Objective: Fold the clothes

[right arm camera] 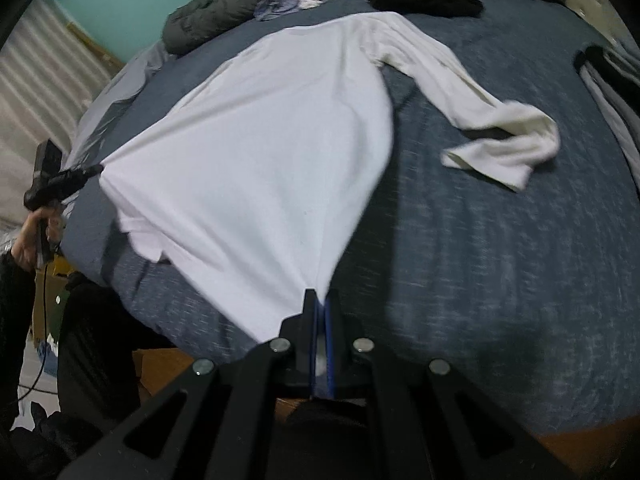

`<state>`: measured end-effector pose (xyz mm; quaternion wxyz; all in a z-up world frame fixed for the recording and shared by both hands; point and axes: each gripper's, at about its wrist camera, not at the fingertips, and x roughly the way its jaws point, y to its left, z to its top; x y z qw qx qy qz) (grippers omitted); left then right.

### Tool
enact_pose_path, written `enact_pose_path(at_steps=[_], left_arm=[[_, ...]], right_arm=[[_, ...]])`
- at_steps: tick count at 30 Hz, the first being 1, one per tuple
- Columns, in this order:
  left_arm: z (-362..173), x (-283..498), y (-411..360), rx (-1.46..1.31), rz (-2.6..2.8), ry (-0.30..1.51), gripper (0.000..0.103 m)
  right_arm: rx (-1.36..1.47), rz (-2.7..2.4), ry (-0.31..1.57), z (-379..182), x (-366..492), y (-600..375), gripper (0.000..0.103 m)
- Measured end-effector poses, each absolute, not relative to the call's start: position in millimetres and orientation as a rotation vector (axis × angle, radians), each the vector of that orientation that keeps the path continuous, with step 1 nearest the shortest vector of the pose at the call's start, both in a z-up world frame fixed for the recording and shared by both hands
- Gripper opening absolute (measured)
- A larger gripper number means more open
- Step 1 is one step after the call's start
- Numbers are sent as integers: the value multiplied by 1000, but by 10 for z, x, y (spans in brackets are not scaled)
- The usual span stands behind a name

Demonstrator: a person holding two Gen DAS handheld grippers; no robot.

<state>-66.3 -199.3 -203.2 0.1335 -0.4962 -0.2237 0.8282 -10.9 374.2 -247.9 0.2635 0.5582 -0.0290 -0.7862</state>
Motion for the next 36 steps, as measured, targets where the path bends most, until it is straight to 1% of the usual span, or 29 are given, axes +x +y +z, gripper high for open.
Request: enact_pose_path(at_steps=[5,8,10,11,13,14,15,17,20,25,27,30,32,33,34,36], left_arm=[[-2320,-712,-2033,-1571,2400,-627,1],[-2468,-714,-1986,-1622,2377,-631,2],[-2503,-683,-1974,-1636,2388,-597,3],[-2507,-664,-1968,-1643,2384,-584,6],[-2552,-585,-1950,-1662,2344,-543,18],[-2579,-538,-1943,-1671,2322,-516,29],[-2607,-492,-1934,-1681,2300,-490,38],[-2683,-418,-1851,-1708,2255,-447,41],[-2820,-302,-1791,-1733,2214,-424,42],[-2898,-252,-1759,-1725,2192,-440,40],[-2880,-244,-1727,-1713,2188,-418,10],[-2814,-230,-1689,-1684,2195,-389,6],[-2733,-211,-1702,-1656,2209,-391,5],[-2685,-197,-1715,-1642,2217,-393,5],[-2638,-183,-1729,-1628,2225,-395,5],[-2539,-158,-1770,-1603,2238,-396,5]], right_arm=[[1513,-2097,-30,-2542,-132,3475,3],[1532,-2104,-8,-2611,-148,3441,3],[1548,-2114,-16,-2638,-164,3485,3],[1556,-2120,-22,-2643,-171,3514,3],[1566,-2128,-36,-2648,-179,3579,3],[1569,-2131,-46,-2652,-185,3608,3],[1572,-2134,-56,-2656,-191,3635,3],[1575,-2136,-81,-2671,-206,3644,3],[1580,-2135,-89,-2698,-213,3630,3],[1593,-2125,-93,-2728,-216,3619,4],[1597,-2123,-100,-2732,-223,3627,4],[1620,-2102,-104,-2765,-230,3620,5],[1641,-2094,-90,-2785,-230,3611,9],[1651,-2101,-75,-2788,-226,3610,17],[1655,-2109,-88,-2785,-227,3640,28],[1659,-2128,-138,-2775,-234,3727,41]])
